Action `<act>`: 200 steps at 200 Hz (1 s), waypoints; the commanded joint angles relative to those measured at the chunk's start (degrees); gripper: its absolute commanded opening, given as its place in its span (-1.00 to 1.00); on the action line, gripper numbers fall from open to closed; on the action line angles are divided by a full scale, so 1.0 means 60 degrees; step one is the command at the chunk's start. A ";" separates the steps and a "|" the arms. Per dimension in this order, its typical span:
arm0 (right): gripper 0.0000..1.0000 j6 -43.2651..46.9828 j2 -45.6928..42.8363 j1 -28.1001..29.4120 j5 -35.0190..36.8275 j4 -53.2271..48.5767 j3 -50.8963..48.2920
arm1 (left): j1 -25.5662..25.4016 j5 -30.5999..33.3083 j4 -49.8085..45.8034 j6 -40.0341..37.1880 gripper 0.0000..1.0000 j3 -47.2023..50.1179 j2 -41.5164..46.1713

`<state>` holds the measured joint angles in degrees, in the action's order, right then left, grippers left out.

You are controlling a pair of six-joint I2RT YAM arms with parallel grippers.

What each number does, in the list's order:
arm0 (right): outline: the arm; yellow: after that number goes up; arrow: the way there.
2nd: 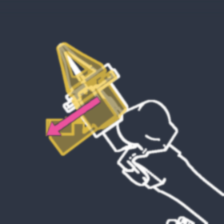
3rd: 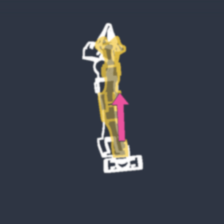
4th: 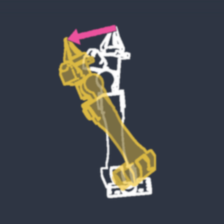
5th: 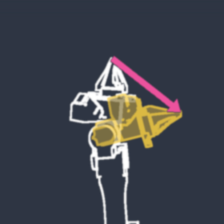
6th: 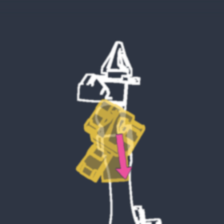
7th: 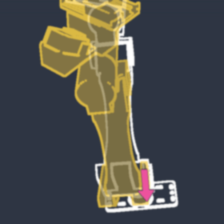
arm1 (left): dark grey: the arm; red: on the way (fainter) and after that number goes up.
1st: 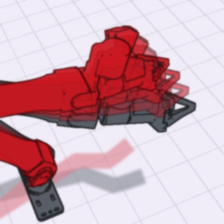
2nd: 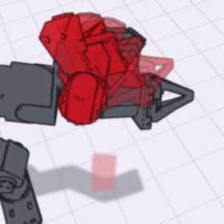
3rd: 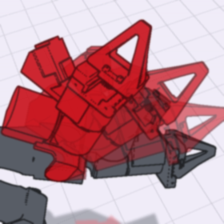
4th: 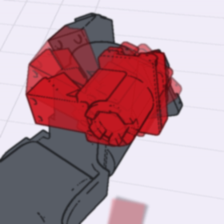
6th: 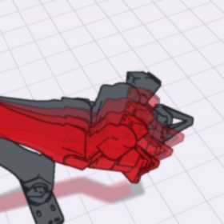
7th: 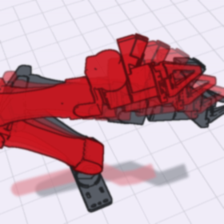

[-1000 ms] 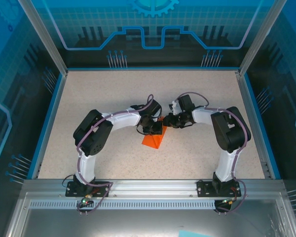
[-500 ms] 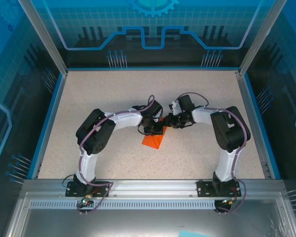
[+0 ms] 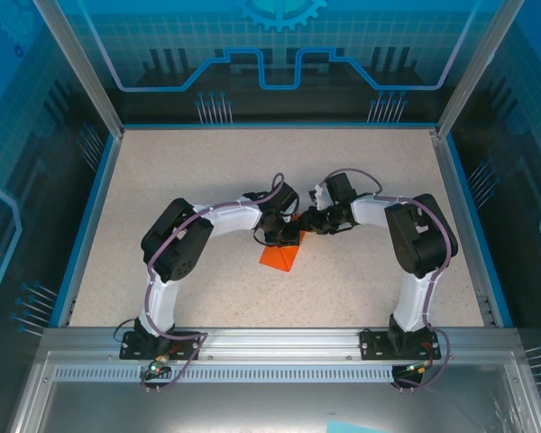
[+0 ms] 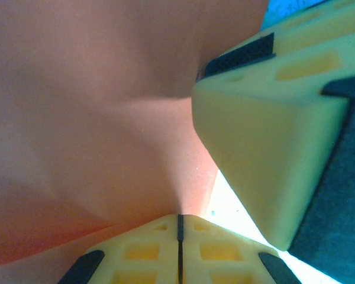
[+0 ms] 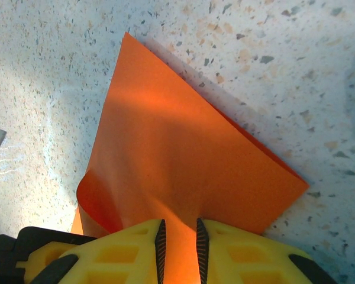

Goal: Fold a paper plane with a square sheet of paper (pick it up from the middle)
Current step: Fold the triangle a second time at the center of the table.

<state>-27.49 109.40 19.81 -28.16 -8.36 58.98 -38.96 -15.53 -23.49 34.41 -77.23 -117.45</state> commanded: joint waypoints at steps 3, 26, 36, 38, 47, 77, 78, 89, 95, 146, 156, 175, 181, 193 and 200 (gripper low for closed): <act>-0.51 0.0172 0.0150 -0.0153 -0.0089 -0.0291 0.0091 | -0.0060 -0.0008 -0.0236 -0.0221 -0.84 -0.0236 -0.0362; -0.51 0.0173 0.0092 -0.0153 -0.0094 -0.0291 0.0082 | -0.0062 -0.0003 -0.0305 -0.0350 -0.82 -0.0225 -0.0390; -0.50 0.0185 0.0049 -0.0153 -0.0086 -0.0297 0.0078 | -0.0066 -0.0033 -0.0305 -0.0402 -0.80 -0.0227 -0.0417; -0.50 0.0175 0.0048 -0.0153 -0.0083 -0.0304 0.0077 | -0.0068 -0.0034 -0.0312 -0.0411 -0.80 -0.0236 -0.0420; -0.50 0.0166 -0.0009 -0.0153 -0.0084 -0.0306 0.0060 | -0.0068 -0.0059 -0.0320 -0.0452 -0.77 -0.0231 -0.0428; -0.48 0.0144 -0.0283 -0.0220 -0.0147 -0.0304 -0.0028 | -0.0059 -0.0057 -0.0246 -0.0532 -0.66 -0.0103 -0.0516; -0.48 0.0136 -0.0293 -0.0223 -0.0151 -0.0305 -0.0029 | -0.0064 -0.0060 -0.0246 -0.0534 -0.66 -0.0097 -0.0512; -0.48 0.0156 -0.0450 -0.0261 -0.0130 -0.0341 -0.0079 | -0.0063 -0.0121 -0.0165 -0.0524 -0.61 -0.0024 -0.0538; -0.47 0.0171 -0.0534 -0.0283 -0.0104 -0.0382 -0.0089 | -0.0059 -0.0149 -0.0116 -0.0527 -0.60 0.0003 -0.0534; -0.43 0.0370 -0.1349 -0.0676 0.0022 -0.0663 -0.0669 | -0.0055 -0.0251 0.0123 -0.0506 -0.42 0.0153 -0.0536; -0.43 0.0376 -0.1543 -0.0731 0.0021 -0.0712 -0.0807 | -0.0069 -0.0279 0.0176 -0.0493 -0.39 0.0201 -0.0537; -0.43 0.0391 -0.1977 -0.0750 -0.0022 -0.0799 -0.1139 | -0.0046 -0.0420 0.0366 -0.0404 -0.32 0.0274 -0.0537; -0.43 0.0370 -0.2088 -0.0744 -0.0063 -0.0793 -0.1257 | -0.0041 -0.0468 0.0397 -0.0390 -0.31 0.0292 -0.0537; -0.43 0.0349 -0.2262 -0.0754 -0.0162 -0.0736 -0.1494 | -0.0016 -0.0531 0.0451 -0.0375 -0.28 0.0313 -0.0552; -0.43 0.0312 -0.2309 -0.0754 -0.0248 -0.0696 -0.1760 | -0.0005 -0.0616 0.0503 -0.0349 -0.25 0.0326 -0.0545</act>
<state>-26.41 98.02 15.97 -27.94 -11.16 51.64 -38.96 -18.59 -21.06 32.64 -77.30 -117.93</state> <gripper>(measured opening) 0.284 0.358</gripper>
